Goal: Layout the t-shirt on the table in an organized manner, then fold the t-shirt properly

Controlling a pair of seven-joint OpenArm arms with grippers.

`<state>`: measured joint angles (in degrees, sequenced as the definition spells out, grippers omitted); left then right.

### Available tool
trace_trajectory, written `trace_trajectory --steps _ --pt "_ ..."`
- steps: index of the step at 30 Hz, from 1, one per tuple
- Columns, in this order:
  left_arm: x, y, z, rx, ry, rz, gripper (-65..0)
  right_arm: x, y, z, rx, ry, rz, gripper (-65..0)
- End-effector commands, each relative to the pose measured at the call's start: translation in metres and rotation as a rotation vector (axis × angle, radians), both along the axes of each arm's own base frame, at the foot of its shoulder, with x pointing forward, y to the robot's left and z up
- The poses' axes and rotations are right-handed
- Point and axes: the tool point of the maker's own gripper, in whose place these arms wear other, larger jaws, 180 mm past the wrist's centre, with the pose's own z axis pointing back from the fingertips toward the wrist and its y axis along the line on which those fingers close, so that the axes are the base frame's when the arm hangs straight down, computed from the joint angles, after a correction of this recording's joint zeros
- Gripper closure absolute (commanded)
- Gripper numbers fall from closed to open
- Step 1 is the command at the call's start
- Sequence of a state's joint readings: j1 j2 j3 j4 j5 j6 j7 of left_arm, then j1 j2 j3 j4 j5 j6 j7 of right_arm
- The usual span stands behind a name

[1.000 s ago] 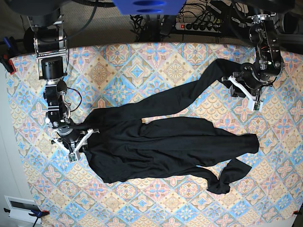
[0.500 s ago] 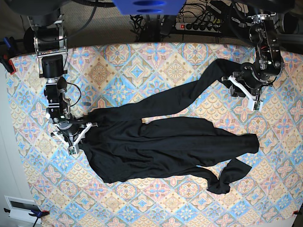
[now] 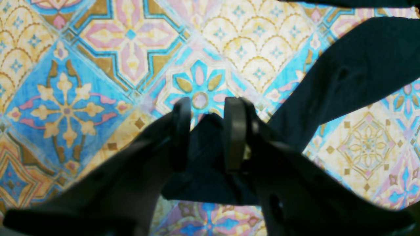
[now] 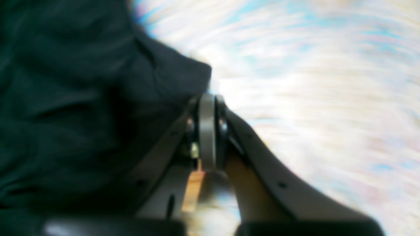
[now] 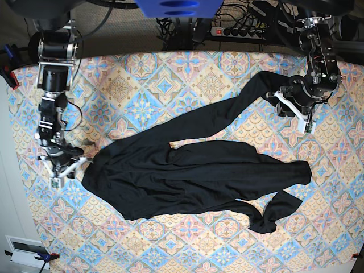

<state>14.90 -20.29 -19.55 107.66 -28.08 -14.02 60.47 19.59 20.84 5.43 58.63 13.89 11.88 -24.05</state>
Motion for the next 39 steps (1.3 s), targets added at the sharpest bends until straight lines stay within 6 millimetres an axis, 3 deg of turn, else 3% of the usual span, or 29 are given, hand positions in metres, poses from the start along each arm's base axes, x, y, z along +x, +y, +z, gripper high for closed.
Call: trace_trajectory --steps 1,9,12,16,19,22,24,31,34,39 --pt "0.007 0.004 0.011 0.015 -0.042 -0.005 -17.4 0.001 -0.004 0.007 -0.005 -0.020 0.001 0.0" --pt "0.008 0.004 0.012 0.015 -0.046 -0.004 -17.4 -0.005 -0.034 0.016 -0.011 -0.040 -0.064 0.0" --pt "0.008 0.004 0.013 0.015 -0.048 -0.004 -17.4 0.001 -0.025 0.037 -0.033 -0.100 -0.031 -1.3" --pt "0.008 0.003 0.012 0.014 -0.047 -0.007 -17.4 0.001 -0.002 0.053 -0.068 -0.139 0.044 -10.8" --pt "0.009 0.002 0.012 0.012 -0.047 -0.007 -17.4 0.001 0.003 0.048 -0.071 -0.121 0.058 -16.4" --pt "0.008 0.005 0.013 0.015 -0.049 -0.001 -17.4 -0.005 0.000 0.029 -0.059 -0.049 0.042 -19.5" --pt "0.007 0.005 0.012 0.016 -0.044 -0.002 -17.4 0.005 -0.001 0.032 -0.055 -0.050 0.038 -21.1" --pt "0.007 0.005 0.012 0.016 -0.044 -0.002 -17.4 0.016 0.007 0.029 -0.051 -0.033 0.058 -18.2" --pt "0.008 0.005 0.013 0.015 -0.047 -0.001 -17.4 0.018 0.024 0.023 -0.013 -0.033 0.066 -18.5" --pt "0.008 0.003 0.012 0.014 -0.047 -0.006 -17.4 0.018 0.038 0.018 0.007 -0.025 0.080 -29.2"
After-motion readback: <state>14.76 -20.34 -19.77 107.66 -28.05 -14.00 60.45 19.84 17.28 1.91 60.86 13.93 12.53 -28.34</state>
